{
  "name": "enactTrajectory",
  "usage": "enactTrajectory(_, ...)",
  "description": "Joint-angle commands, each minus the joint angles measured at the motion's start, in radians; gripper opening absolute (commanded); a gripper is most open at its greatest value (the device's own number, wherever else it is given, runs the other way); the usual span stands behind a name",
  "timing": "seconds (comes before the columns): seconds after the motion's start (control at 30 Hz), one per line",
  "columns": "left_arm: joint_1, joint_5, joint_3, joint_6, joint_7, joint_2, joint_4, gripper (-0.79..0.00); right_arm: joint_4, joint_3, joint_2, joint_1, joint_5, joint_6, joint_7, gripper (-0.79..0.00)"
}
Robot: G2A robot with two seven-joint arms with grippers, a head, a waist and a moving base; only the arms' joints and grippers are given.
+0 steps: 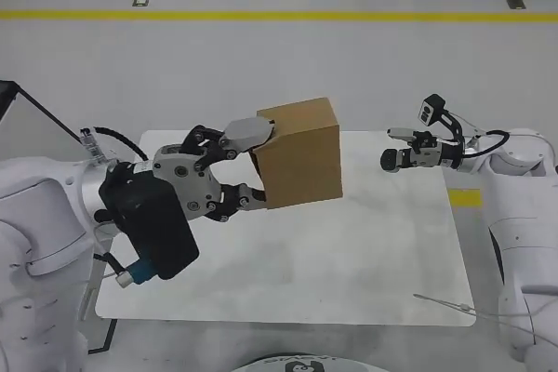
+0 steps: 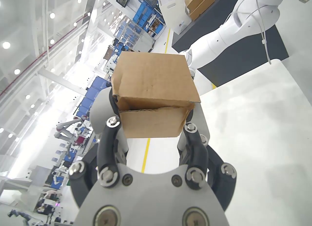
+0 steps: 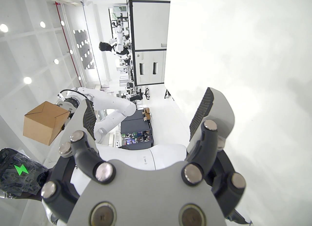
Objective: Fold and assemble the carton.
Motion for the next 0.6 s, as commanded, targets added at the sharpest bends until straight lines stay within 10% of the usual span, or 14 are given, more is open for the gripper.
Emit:
enactTrajectory(0.0,0.001,-0.009,-0.001,0.0,-0.008,0.0,0.0,-0.785,0.0,0.0,0.0,0.0,0.0,0.0,0.0,0.0)
enactTrajectory(0.2,-0.019,0.013,-0.004,0.006,0.041,-0.001,0.0,-0.785,0.0,0.0,0.0,0.0,0.0,0.0,0.0,0.0)
enactTrajectory(0.57,-0.107,0.647,0.049,0.015,0.445,0.061,0.0,-0.785,0.0,0.0,0.0,0.0,0.0,0.0,0.0,0.0)
